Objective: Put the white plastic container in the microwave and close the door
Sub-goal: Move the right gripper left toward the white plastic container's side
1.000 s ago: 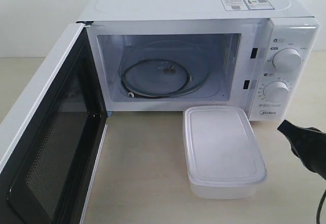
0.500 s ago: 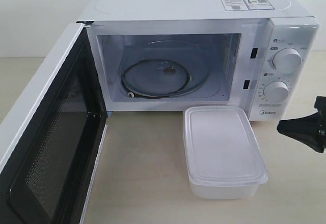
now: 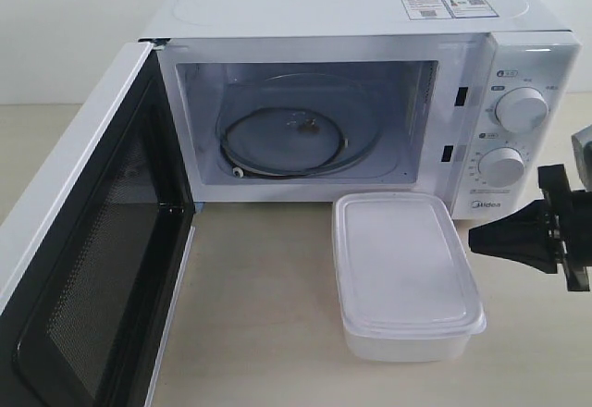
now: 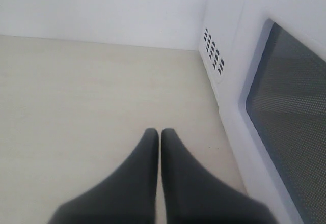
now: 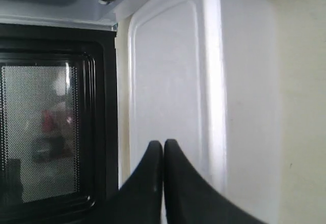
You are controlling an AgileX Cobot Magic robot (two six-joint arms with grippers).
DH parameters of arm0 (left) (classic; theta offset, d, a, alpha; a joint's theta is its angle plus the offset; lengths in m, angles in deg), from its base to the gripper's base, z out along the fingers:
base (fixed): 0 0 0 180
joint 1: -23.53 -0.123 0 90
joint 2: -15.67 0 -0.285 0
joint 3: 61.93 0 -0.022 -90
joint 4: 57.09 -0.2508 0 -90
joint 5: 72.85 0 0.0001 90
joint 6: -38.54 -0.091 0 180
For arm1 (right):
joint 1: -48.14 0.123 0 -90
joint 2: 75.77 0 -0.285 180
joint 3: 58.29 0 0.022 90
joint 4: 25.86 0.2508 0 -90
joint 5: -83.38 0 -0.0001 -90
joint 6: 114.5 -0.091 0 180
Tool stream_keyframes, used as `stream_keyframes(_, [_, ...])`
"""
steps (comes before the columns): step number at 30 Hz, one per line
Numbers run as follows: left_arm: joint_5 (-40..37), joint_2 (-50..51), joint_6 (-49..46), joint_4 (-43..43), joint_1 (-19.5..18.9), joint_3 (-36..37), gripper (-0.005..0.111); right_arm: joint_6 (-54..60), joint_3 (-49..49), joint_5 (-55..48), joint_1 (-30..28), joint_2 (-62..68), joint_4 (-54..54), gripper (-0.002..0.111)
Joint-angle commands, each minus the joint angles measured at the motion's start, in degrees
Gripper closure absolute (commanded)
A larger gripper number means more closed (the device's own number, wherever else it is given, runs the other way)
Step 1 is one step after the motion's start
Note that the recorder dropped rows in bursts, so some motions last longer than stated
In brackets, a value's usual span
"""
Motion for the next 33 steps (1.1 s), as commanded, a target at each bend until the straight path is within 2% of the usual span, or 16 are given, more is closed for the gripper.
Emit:
stream_keyframes(1, [0.12, -0.18, 0.0, -0.02, 0.11, 0.18, 0.102, 4.19, 0.42, -1.07, 0.89, 0.06, -0.24, 0.109])
stream_keyframes(12, [0.12, -0.18, 0.0, -0.02, 0.11, 0.18, 0.102, 1.63, 0.42, -11.57, 0.64, -1.55, -0.24, 0.106])
stream_keyframes(15, [0.12, -0.18, 0.0, -0.02, 0.11, 0.18, 0.102, 0.84, 0.42, -12.43, 0.64, -1.55, -0.24, 0.092])
stream_keyframes(19, [0.12, -0.18, 0.0, -0.02, 0.11, 0.18, 0.102, 0.02, 0.22, -9.18, 0.74, -1.55, -0.24, 0.058])
stream_keyframes(20, [0.12, -0.18, 0.0, -0.02, 0.11, 0.18, 0.102, -0.39, 0.22, -8.71, 0.89, -1.55, -0.24, 0.053])
stream_keyframes(27, [0.12, -0.18, 0.0, -0.02, 0.11, 0.18, 0.102, -1.91, 0.19, -9.08, 5.57, -1.41, -0.24, 0.054])
stream_keyframes(33, [0.12, -0.18, 0.0, -0.02, 0.11, 0.18, 0.102, -2.18, 0.19, -14.13, 9.6, -1.41, -0.24, 0.056])
